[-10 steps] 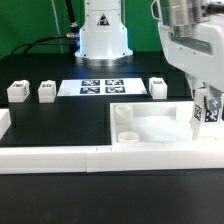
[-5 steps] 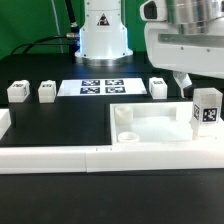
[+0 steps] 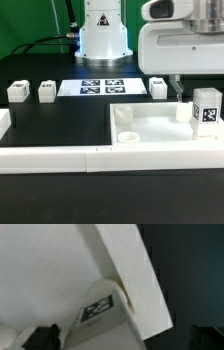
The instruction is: Assemble square table
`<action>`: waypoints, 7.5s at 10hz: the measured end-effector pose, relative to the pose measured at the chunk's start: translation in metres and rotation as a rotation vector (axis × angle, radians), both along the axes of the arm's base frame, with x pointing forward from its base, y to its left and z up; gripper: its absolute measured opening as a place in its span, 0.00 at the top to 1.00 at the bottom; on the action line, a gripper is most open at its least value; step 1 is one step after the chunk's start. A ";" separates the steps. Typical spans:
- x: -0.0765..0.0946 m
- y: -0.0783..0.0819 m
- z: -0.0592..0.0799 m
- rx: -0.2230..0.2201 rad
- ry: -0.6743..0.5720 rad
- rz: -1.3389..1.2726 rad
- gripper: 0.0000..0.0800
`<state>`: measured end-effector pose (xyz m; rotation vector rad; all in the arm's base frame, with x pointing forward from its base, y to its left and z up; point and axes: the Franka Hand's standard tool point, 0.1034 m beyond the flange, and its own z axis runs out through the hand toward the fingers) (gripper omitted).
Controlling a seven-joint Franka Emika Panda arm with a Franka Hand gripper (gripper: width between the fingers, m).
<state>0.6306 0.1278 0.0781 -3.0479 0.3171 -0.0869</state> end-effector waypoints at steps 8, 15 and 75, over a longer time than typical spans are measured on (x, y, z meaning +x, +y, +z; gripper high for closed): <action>-0.001 -0.005 -0.005 0.021 -0.002 -0.190 0.62; -0.003 -0.003 -0.008 0.234 0.176 -1.222 0.63; 0.002 -0.010 -0.011 0.284 0.257 -1.769 0.64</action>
Offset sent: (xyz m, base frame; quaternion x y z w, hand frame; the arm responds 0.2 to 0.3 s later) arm 0.0000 0.0000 0.0000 0.0000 0.0000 0.0000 1.0000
